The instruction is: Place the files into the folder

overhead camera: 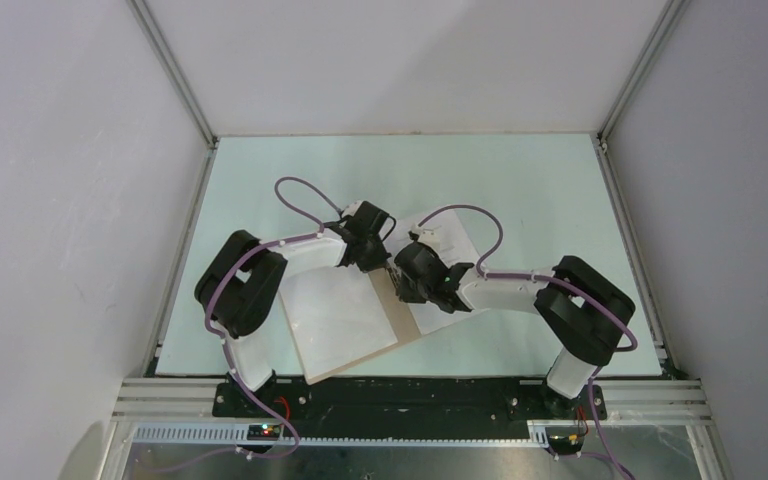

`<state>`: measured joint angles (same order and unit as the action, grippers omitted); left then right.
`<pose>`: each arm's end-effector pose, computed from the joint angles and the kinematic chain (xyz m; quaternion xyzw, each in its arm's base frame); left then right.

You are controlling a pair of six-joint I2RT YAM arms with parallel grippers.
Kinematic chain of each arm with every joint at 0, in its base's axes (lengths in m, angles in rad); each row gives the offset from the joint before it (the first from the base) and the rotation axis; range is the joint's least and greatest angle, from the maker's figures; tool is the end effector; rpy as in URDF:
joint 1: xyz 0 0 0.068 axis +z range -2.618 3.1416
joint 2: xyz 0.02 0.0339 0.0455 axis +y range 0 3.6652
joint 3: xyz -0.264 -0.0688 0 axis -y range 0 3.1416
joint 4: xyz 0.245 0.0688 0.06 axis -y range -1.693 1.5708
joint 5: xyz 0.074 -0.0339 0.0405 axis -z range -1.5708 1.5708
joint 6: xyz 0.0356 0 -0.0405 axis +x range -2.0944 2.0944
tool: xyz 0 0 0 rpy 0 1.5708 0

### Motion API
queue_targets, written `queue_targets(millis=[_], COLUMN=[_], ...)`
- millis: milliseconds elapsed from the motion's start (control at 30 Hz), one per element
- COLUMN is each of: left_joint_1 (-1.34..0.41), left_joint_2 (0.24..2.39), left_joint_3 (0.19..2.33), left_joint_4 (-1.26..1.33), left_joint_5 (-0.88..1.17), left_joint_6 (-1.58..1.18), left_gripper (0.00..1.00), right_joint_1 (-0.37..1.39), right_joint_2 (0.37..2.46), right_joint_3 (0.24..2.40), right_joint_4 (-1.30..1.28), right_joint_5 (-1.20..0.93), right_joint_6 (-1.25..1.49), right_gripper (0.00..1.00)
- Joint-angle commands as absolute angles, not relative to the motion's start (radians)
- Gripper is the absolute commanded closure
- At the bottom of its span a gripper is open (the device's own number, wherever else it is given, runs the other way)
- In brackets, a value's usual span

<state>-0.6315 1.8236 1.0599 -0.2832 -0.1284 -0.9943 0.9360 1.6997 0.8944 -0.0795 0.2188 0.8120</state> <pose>0.2926 -0.2084 0.1484 -0.1902 0.9451 -0.1451 0.2226 0.2054 0.2658 0.1561 -0.0214 0.9366 0.1904 0.2934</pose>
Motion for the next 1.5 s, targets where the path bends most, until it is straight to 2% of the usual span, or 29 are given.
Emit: queue_targets(millis=[0,500,900,1267,1467], left_joint_1=[-0.622,-0.619,-0.613,-0.626,-0.63], left_joint_2=[1.918,1.924,1.928,1.909,1.89], left_joint_3=[0.986,0.974,0.975,1.011,1.032], left_joint_4=[-0.424,-0.418,-0.411,-0.413,-0.414], left_joint_5=[-0.194,-0.192,-0.177,-0.151,-0.12], left_joint_6=[-0.953,-0.957,-0.96,-0.943,-0.955], left_gripper=[1.0,1.0,1.0,1.0,0.9], right_joint_1=[0.903,0.839,0.822,0.816,0.818], right_joint_2=[1.766,1.785,1.693,1.805,1.83], right_joint_3=[0.81,0.742,0.722,0.722,0.718], right_joint_4=[-0.354,-0.345,-0.327,-0.298,-0.28], right_joint_5=[0.299,0.299,0.275,0.235,0.222], right_joint_6=[0.784,0.829,0.828,0.844,0.847], right_gripper=[0.91,0.93,0.95,0.96,0.96])
